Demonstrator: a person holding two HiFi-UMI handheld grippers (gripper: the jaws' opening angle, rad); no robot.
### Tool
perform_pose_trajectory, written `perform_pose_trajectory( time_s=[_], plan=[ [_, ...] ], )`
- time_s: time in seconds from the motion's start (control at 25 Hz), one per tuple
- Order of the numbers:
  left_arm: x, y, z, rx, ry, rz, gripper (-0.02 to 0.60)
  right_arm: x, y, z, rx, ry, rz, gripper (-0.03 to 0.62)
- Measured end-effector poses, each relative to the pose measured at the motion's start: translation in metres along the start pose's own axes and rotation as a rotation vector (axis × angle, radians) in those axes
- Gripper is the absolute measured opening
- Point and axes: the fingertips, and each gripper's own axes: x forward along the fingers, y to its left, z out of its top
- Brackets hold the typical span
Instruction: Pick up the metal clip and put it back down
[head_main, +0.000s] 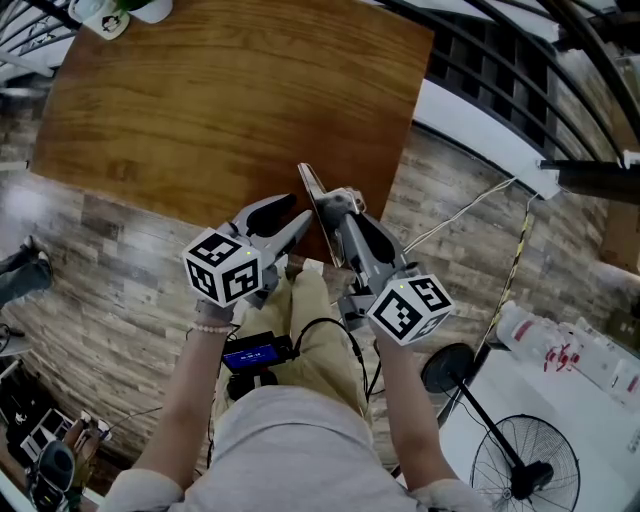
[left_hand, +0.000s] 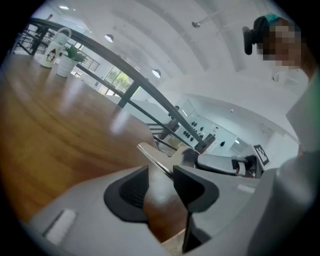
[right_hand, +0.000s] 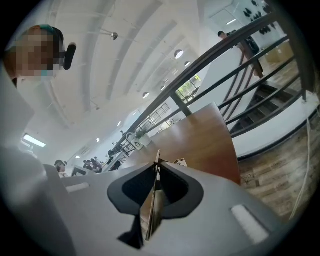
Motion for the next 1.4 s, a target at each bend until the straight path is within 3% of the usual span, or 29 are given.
perform_pose_trajectory(
  time_s=[0.28, 0.76, 1.08, 1.4],
  plan=[
    [0.001, -0.004, 0.009, -0.106, -0.068, -0.057, 0.168, -0.003, 0.011, 0.005, -0.002, -0.024, 0.072, 0.055],
    [0.002, -0.015, 0.017, -0.146, -0.105, -0.102, 0.173, -0.01, 0.017, 0.011, 0.001, -0.048, 0.132, 0.055],
    [-0.002, -0.028, 0.028, -0.127, -0.125, -0.127, 0.173, -0.017, 0.026, 0.014, -0.008, -0.06, 0.155, 0.055],
    [-0.014, -0.053, 0.04, -0.047, -0.142, -0.129, 0.169, -0.035, 0.041, 0.021, -0.029, -0.086, 0.173, 0.055]
  ],
)
